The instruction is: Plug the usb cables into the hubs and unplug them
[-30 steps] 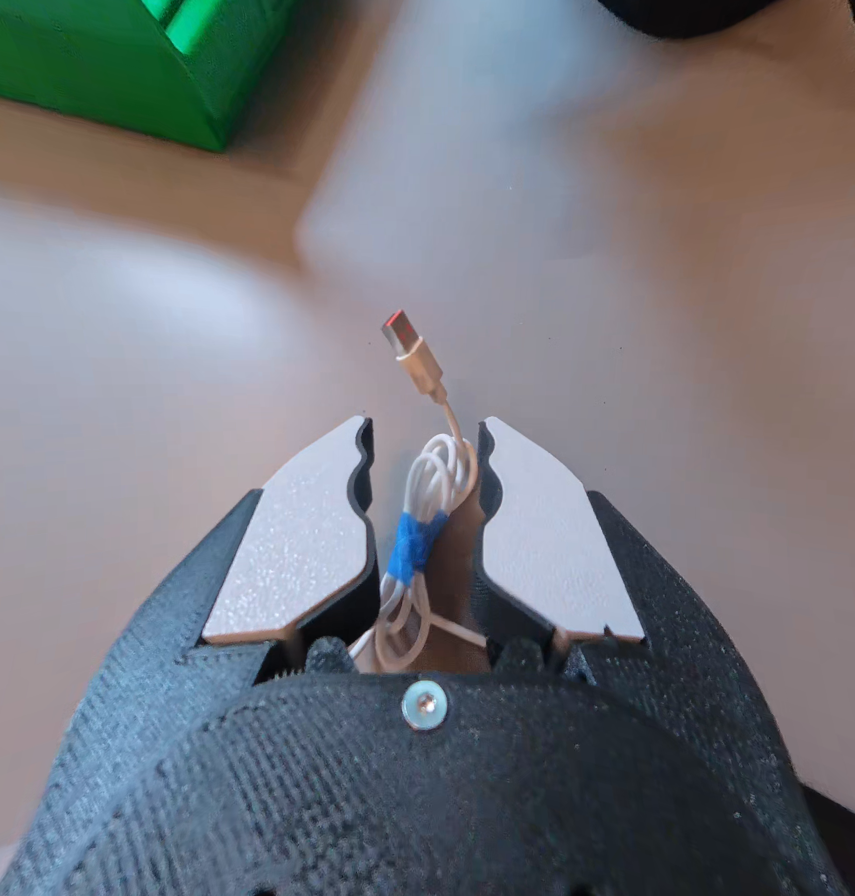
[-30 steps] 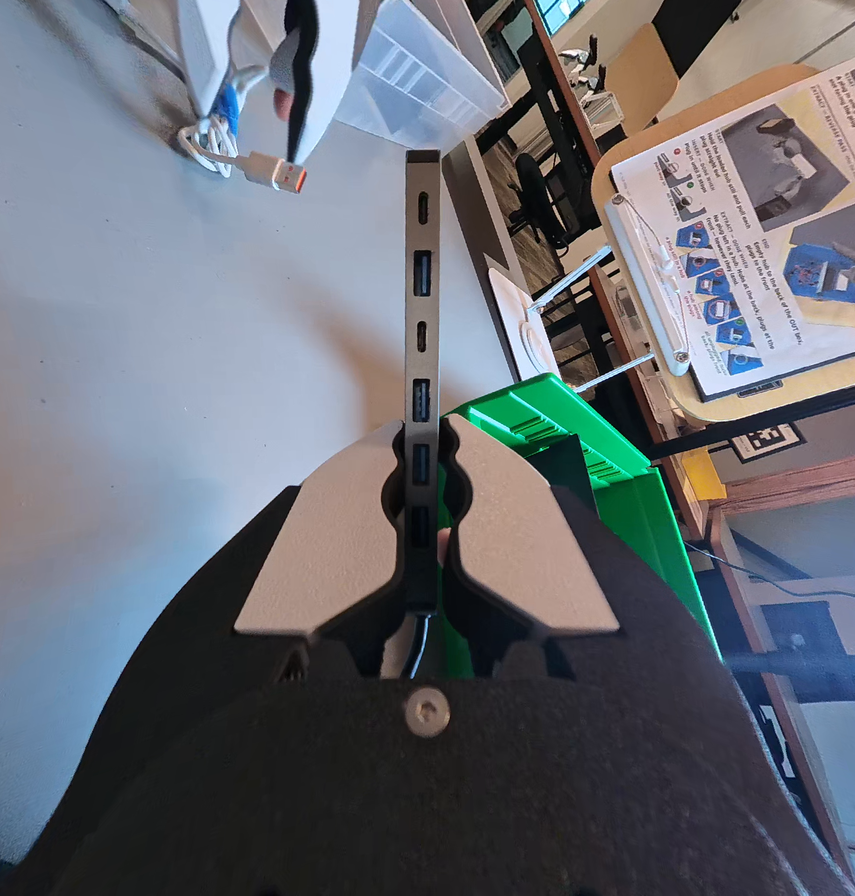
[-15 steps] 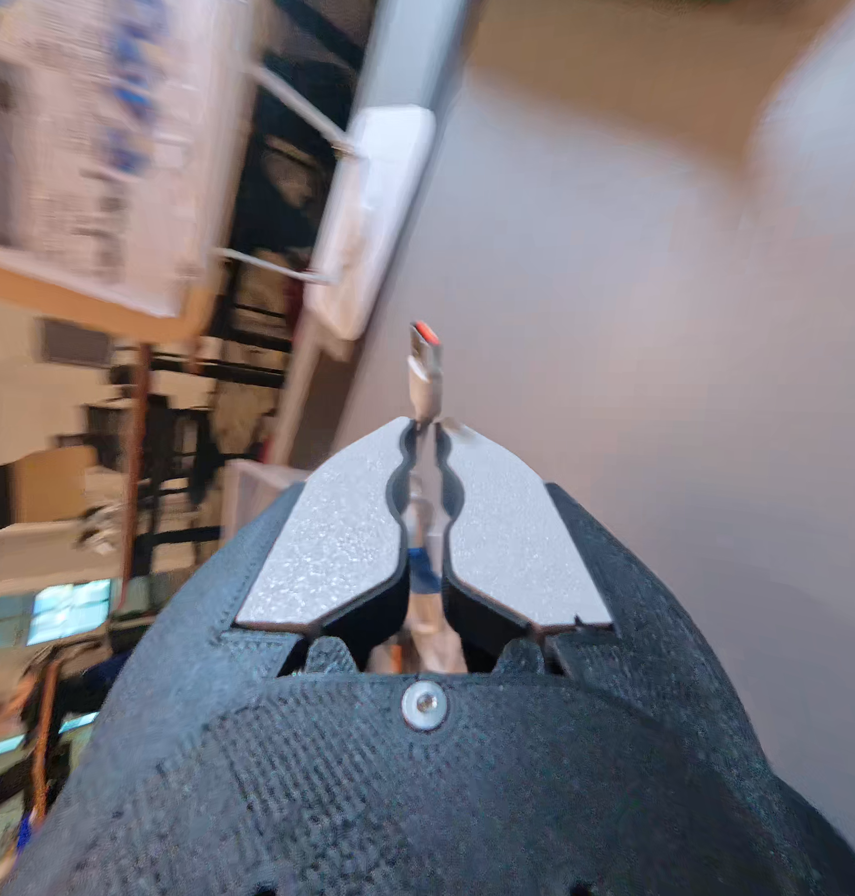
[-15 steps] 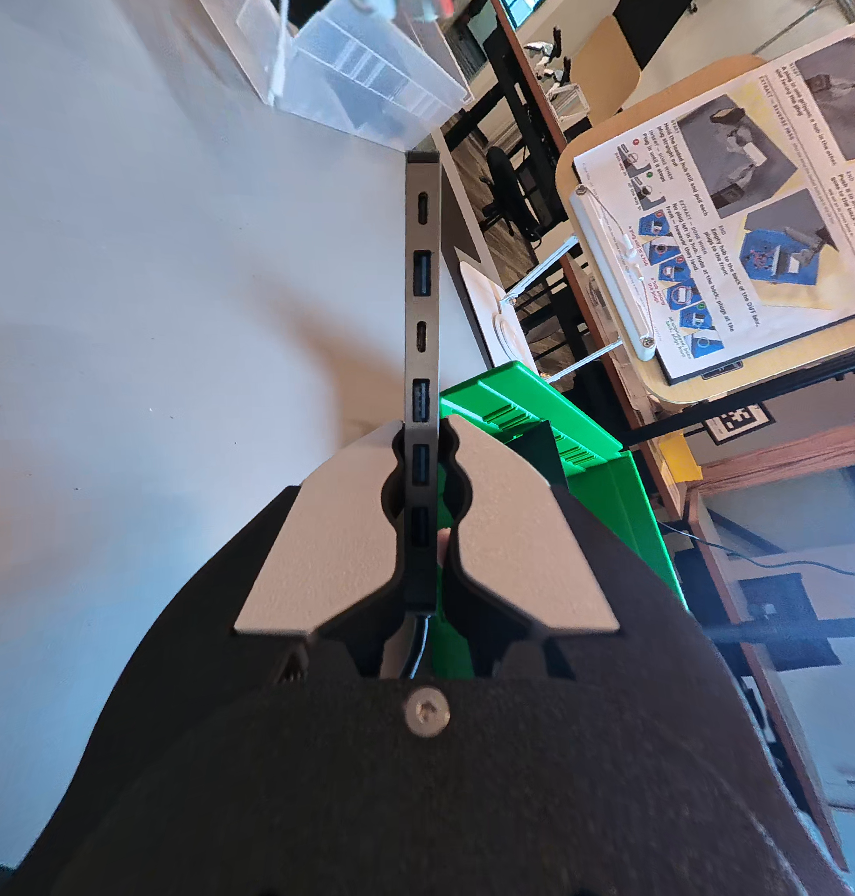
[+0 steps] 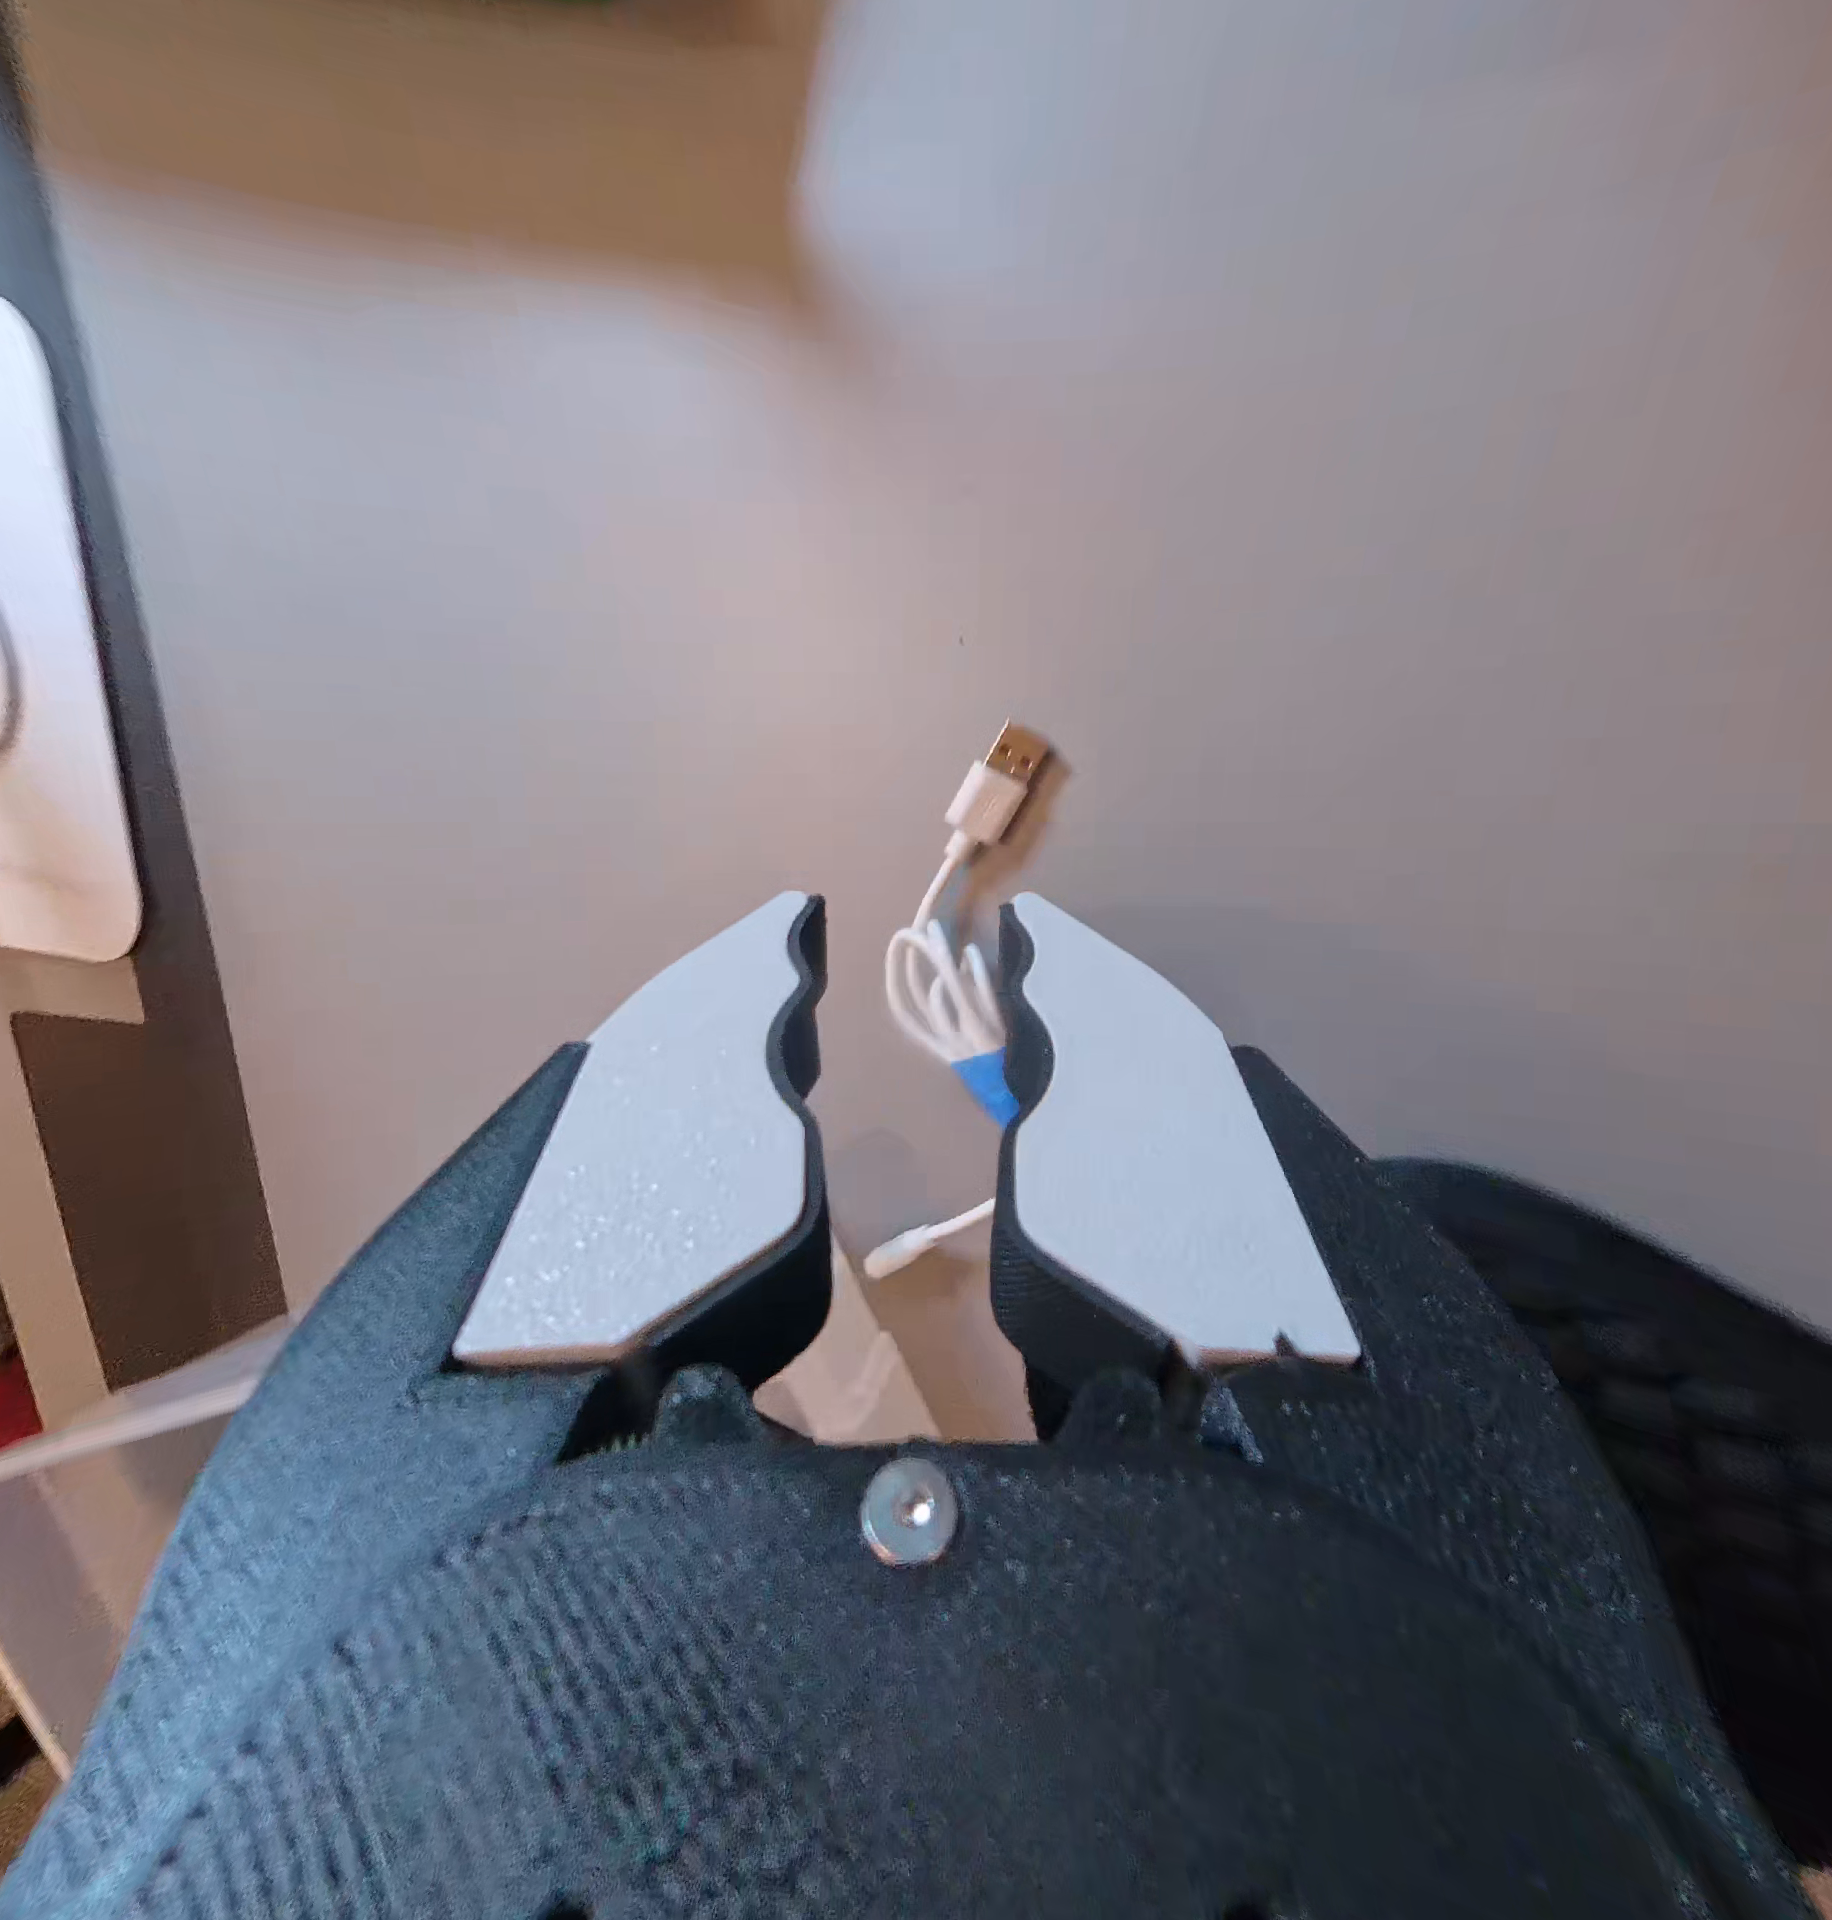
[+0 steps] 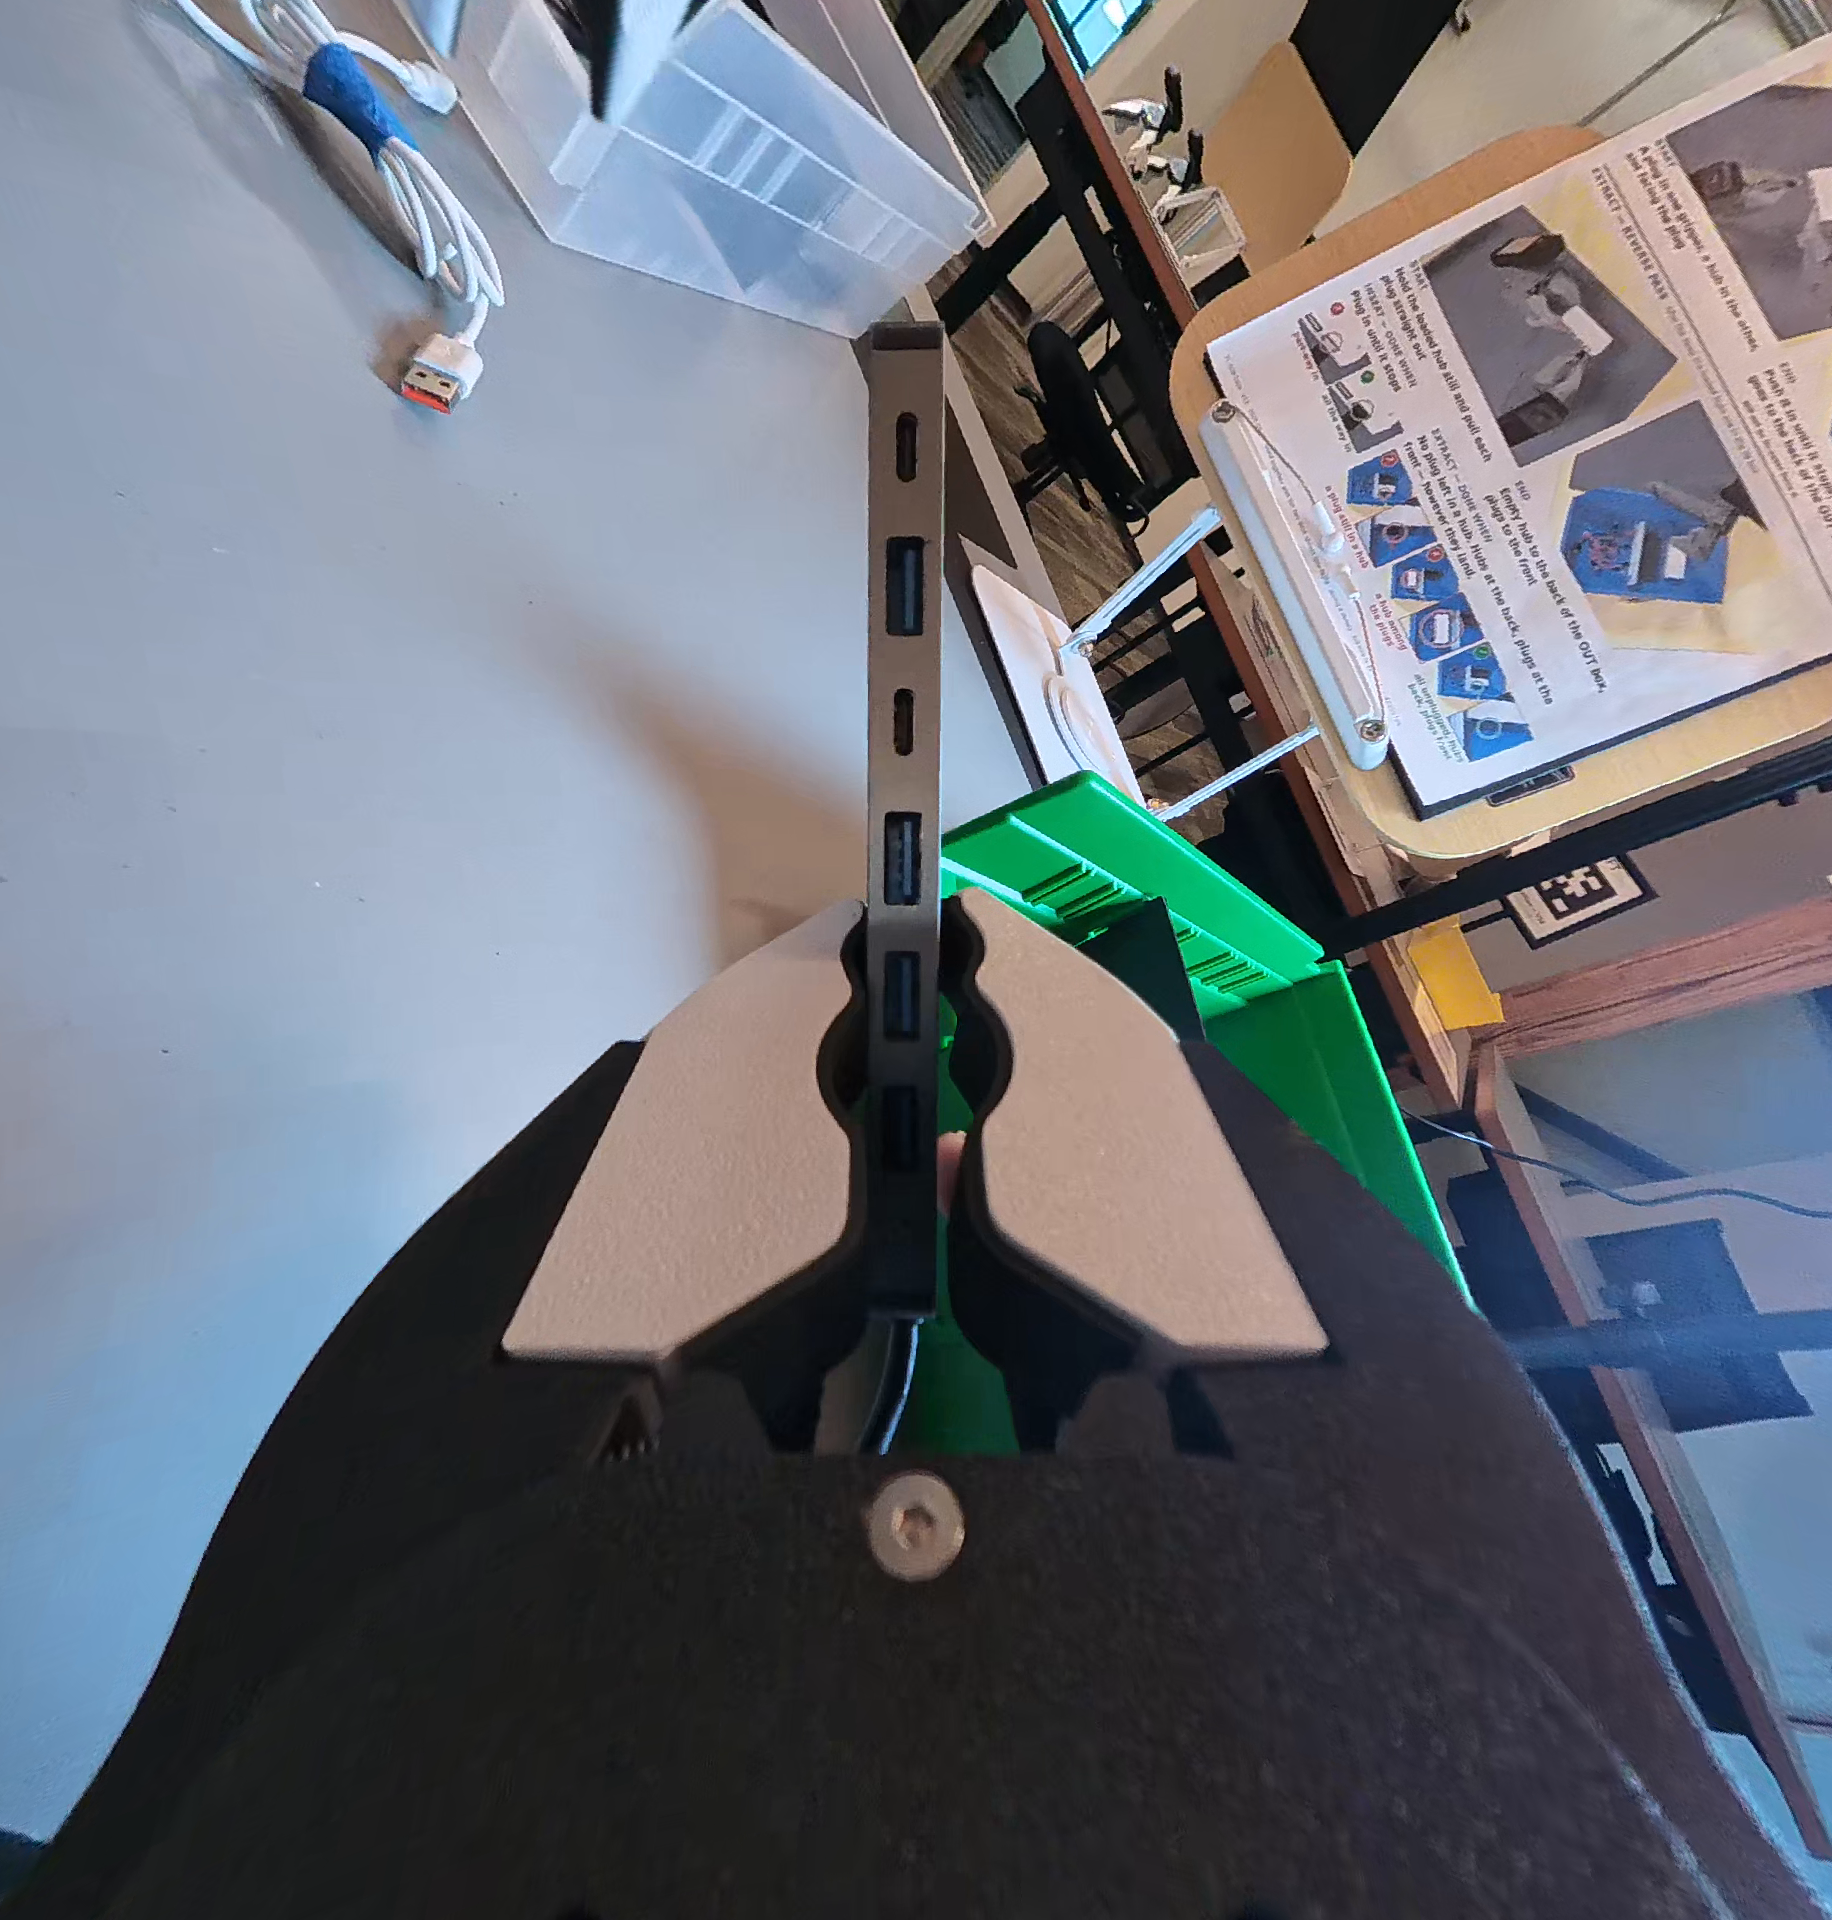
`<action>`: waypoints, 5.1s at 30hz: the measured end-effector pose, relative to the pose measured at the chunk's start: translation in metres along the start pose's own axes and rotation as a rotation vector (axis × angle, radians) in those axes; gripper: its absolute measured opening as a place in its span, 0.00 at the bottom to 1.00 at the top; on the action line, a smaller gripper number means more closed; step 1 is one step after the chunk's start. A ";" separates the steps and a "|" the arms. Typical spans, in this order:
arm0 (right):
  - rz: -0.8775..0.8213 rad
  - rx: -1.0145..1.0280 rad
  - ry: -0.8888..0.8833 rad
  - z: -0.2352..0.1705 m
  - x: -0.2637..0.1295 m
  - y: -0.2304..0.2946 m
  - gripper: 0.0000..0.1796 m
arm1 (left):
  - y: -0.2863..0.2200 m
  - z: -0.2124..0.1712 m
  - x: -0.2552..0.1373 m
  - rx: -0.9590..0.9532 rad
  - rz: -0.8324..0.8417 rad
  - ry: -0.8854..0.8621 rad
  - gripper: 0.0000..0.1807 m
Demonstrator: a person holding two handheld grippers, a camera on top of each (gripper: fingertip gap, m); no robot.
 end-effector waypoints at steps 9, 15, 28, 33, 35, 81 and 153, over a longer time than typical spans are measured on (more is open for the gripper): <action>0.020 0.007 0.004 -0.001 0.001 0.002 0.06 | 0.008 -0.009 0.068 0.190 -0.208 0.189 0.10; 0.038 0.007 0.005 -0.002 0.004 0.006 0.06 | 0.003 -0.007 0.071 0.157 -0.195 0.089 0.04; -0.055 -0.377 0.077 0.000 0.022 0.030 0.06 | -0.016 0.033 0.051 -0.504 -0.553 -0.415 0.03; -0.121 -0.556 0.066 -0.002 0.027 0.037 0.06 | -0.018 0.042 0.065 -0.561 -0.633 -0.405 0.03; -0.125 -0.583 0.065 -0.002 0.029 0.038 0.06 | -0.019 0.046 0.068 -0.553 -0.644 -0.390 0.03; -0.143 -0.796 0.149 0.032 0.034 0.044 0.06 | -0.010 0.074 0.037 -0.521 -0.743 0.105 0.03; -0.028 -0.429 0.309 0.023 0.046 0.052 0.06 | -0.026 0.065 0.049 -0.514 -0.303 -0.705 0.07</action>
Point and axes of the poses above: each gripper's, where its closed fingertips meet, x out along the fingers, z out of its top, y = z × x across the jaws, the point moved 8 cm from there along -x, back along the fingers, and after that the axes turned 1 degree about -x, right-handed, at the moved point
